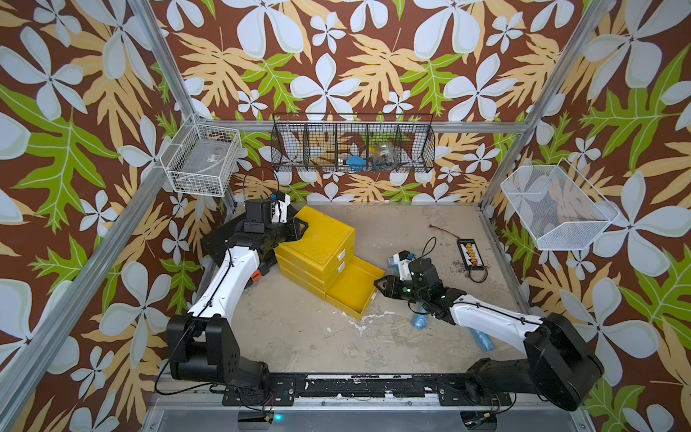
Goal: Sort the rolls of trash bags by color and place them into the drawer
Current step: Open the drawer in the storage box, then pick up the roll of trash bags from the center of the board.
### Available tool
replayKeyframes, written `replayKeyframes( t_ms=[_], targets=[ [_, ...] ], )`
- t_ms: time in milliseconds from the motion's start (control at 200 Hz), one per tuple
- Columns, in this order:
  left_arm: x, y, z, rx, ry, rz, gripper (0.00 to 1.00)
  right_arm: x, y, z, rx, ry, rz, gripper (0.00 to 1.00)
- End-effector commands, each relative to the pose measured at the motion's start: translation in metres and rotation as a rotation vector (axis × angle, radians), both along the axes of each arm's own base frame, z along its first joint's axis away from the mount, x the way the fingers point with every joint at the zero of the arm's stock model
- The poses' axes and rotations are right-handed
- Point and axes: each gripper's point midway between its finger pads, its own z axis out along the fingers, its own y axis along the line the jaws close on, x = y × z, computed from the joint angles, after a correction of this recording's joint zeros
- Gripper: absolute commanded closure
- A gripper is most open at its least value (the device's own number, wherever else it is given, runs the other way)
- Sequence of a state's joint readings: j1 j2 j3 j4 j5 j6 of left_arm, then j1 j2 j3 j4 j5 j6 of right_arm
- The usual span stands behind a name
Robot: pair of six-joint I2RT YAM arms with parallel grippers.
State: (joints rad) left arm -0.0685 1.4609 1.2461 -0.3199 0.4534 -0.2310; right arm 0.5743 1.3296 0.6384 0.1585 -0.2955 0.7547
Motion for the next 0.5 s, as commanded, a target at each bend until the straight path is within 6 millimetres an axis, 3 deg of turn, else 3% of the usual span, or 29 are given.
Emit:
replayKeyframes(
  t_ms=[0, 115, 285, 495],
  targets=[
    [-0.007, 0.001, -0.013, -0.002, 0.061, 0.003, 0.63, -0.008, -0.032, -0.010, -0.159, 0.019, -0.052, 0.46],
    [-0.008, -0.001, -0.012, -0.015, 0.055, -0.002, 0.63, -0.021, -0.067, -0.019, -0.231, 0.039, -0.107, 0.42],
    [-0.007, -0.003, -0.009, -0.025, 0.045, -0.008, 0.63, -0.043, -0.113, -0.046, -0.265, 0.090, -0.188, 0.38],
    [-0.007, -0.004, -0.010, -0.029, 0.044, -0.013, 0.63, -0.052, -0.128, -0.071, -0.259, 0.144, -0.221, 0.35]
  ],
)
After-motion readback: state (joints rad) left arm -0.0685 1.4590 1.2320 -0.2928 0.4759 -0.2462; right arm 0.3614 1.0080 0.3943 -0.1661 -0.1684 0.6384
